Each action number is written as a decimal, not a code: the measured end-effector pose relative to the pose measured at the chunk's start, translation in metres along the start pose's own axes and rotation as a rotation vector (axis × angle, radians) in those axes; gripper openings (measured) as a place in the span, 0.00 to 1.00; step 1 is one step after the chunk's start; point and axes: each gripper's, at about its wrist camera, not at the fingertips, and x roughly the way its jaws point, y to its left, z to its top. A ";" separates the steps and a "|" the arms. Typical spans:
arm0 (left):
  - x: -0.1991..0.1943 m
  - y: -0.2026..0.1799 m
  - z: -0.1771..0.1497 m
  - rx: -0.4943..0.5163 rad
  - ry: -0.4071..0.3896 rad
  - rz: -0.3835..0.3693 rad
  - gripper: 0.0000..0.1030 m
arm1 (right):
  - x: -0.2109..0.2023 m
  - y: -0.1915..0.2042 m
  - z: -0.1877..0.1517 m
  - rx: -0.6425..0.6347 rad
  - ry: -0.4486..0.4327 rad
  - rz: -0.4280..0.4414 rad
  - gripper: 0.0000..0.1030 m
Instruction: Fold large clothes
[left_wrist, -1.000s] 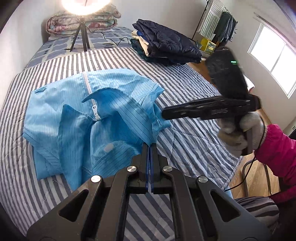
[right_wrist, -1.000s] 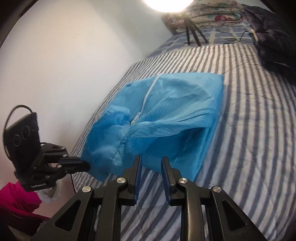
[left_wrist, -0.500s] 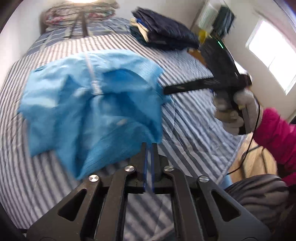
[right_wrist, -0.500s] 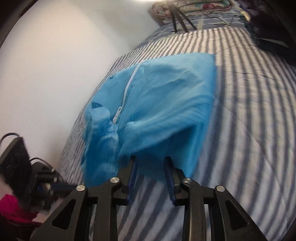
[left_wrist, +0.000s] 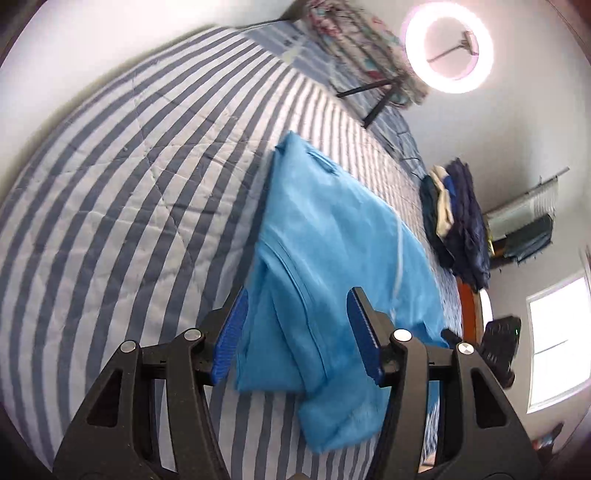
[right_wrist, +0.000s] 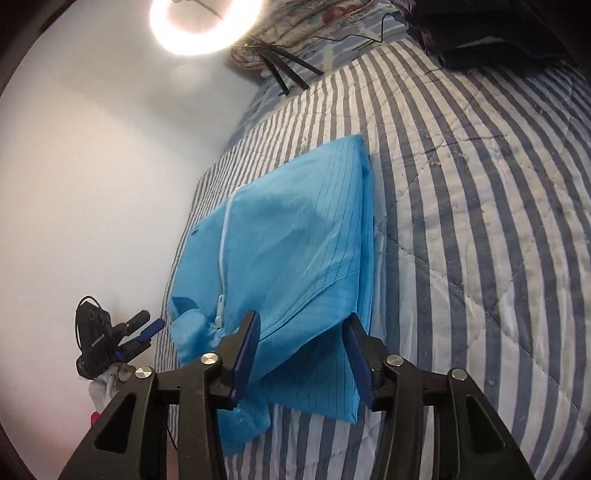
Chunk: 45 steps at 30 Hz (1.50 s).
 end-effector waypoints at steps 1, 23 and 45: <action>0.007 -0.001 0.002 0.021 -0.002 0.037 0.55 | 0.005 0.003 0.003 -0.037 0.005 -0.033 0.29; -0.017 -0.092 -0.105 0.378 0.072 -0.102 0.53 | -0.013 0.101 -0.023 -0.414 0.038 -0.042 0.59; 0.076 -0.150 -0.157 0.420 0.241 -0.165 0.00 | 0.060 0.036 0.001 -0.135 0.112 -0.020 0.00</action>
